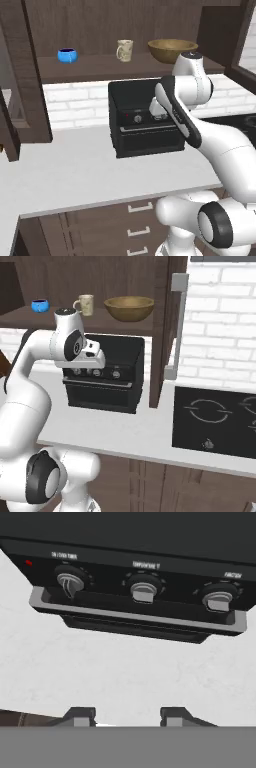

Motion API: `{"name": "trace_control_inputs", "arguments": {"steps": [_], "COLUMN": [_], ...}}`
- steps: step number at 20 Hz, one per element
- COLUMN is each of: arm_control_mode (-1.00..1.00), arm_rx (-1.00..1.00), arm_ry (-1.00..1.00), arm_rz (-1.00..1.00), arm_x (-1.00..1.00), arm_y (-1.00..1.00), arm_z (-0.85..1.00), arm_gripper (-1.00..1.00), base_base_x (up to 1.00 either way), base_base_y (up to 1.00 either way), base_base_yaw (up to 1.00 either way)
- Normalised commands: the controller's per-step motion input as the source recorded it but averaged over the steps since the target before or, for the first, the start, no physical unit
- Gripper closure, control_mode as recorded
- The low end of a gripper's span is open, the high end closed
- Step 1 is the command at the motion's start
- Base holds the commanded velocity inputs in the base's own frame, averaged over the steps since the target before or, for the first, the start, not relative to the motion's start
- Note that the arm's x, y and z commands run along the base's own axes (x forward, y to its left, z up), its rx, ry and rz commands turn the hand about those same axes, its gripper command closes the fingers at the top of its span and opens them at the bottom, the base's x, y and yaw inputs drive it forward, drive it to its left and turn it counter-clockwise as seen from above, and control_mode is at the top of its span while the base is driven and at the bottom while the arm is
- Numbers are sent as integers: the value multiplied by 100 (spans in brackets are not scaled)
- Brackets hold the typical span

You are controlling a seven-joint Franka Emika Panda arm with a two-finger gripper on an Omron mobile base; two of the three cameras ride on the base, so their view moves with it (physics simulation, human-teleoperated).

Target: Gather all objects into one cabinet and sort the glasses and bowls to opposite sides.

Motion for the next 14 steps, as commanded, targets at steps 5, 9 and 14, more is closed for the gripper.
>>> {"name": "trace_control_inputs", "arguments": {"steps": [5,9,14], "arm_control_mode": [100,100,100], "arm_rx": [0,0,0], "arm_ry": [0,0,0], "arm_rz": [0,0,0], "arm_x": [0,0,0], "arm_y": [0,0,0], "arm_z": [0,0,0], "arm_gripper": [-100,-100,-100], "base_base_x": [-24,-93,-7], "base_base_y": [0,1,18], "base_base_yaw": [0,-1,30]}}
